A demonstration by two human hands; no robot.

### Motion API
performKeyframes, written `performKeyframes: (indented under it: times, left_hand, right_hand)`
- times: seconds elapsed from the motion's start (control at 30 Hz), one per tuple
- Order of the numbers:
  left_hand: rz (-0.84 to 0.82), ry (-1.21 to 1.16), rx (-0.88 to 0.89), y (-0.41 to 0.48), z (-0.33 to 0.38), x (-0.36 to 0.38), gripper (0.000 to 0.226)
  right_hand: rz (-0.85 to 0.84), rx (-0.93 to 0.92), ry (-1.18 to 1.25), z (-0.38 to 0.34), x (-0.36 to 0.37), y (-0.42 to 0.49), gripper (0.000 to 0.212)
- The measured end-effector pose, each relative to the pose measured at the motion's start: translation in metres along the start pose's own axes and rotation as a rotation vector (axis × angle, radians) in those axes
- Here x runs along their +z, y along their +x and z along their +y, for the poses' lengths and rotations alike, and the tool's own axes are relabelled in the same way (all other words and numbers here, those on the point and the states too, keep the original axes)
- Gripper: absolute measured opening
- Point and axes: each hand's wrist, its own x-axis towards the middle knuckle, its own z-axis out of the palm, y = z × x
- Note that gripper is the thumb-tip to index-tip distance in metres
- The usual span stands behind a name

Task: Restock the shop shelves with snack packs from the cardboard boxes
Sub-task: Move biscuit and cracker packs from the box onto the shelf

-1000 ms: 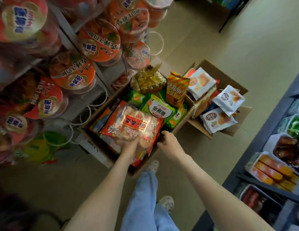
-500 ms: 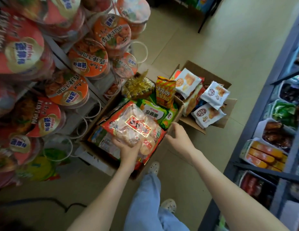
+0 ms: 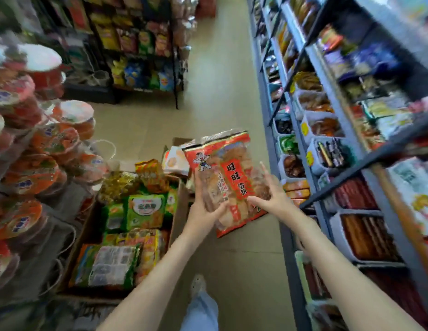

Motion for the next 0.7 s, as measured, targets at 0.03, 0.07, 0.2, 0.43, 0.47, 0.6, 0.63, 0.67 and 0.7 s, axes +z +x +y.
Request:
performKeyframes:
  times: [0.03,0.07,0.2,0.43,0.47,0.6,0.63,0.67,0.7]
  left_hand:
    - [-0.08,0.004,0.032,-0.002,0.012,0.018,0.1]
    - [-0.16,0.016,0.072,-0.003,0.024,0.036,0.098]
    - [-0.399,0.076,0.252,-0.015,0.077,0.112,0.088]
    - [-0.678,0.003,0.59,-0.051,0.172,0.239,0.085]
    - [-0.716,-0.002,0.609,-0.057,0.184,0.256,0.083]
    - [-0.814,-0.036,0.666,-0.072,0.224,0.317,0.079]
    - [-0.842,-0.039,0.678,-0.074,0.234,0.331,0.079]
    - [-0.869,-0.04,0.695,-0.075,0.241,0.346,0.078]
    - [-0.902,-0.042,0.716,-0.076,0.25,0.361,0.078]
  right_hand:
    - [0.065,0.007,-0.014,0.006,-0.019,-0.02,0.09]
    - [0.133,0.023,-0.025,0.012,-0.037,-0.04,0.087]
    - [0.445,0.063,-0.065,0.027,-0.105,-0.121,0.083]
    - [0.903,0.037,-0.079,0.027,-0.209,-0.25,0.08]
    - [0.958,0.032,-0.064,0.029,-0.223,-0.264,0.081]
    - [1.11,0.056,-0.122,0.034,-0.27,-0.312,0.08]
    - [1.129,0.072,-0.124,0.036,-0.279,-0.321,0.079]
    - [1.145,0.086,-0.112,0.038,-0.287,-0.329,0.078]
    - [1.168,0.1,-0.096,0.042,-0.296,-0.336,0.077]
